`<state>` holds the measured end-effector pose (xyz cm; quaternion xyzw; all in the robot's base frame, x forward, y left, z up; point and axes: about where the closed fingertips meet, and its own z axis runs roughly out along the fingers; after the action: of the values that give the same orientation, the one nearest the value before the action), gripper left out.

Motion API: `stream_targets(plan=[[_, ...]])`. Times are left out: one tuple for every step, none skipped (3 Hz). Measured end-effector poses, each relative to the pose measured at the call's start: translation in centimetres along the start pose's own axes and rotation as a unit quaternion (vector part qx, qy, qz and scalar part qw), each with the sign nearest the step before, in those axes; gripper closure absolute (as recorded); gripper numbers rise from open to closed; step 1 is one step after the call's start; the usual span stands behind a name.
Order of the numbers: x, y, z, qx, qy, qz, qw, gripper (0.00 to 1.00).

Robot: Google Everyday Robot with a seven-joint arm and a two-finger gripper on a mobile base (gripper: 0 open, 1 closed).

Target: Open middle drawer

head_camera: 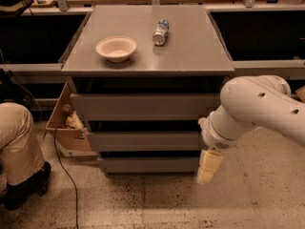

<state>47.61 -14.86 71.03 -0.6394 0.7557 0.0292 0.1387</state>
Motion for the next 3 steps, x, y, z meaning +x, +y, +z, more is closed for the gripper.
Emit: stream_targets(plan=[[0.0,0.0,0.0,0.0,0.0,0.0,1.0,0.0],[-0.6,-0.9,1.9,0.005,-0.009,0.006,0.9999,0.0],[-2.0,-3.2,6.9,0.008,-0.023,0.018,0.9995,0.0]])
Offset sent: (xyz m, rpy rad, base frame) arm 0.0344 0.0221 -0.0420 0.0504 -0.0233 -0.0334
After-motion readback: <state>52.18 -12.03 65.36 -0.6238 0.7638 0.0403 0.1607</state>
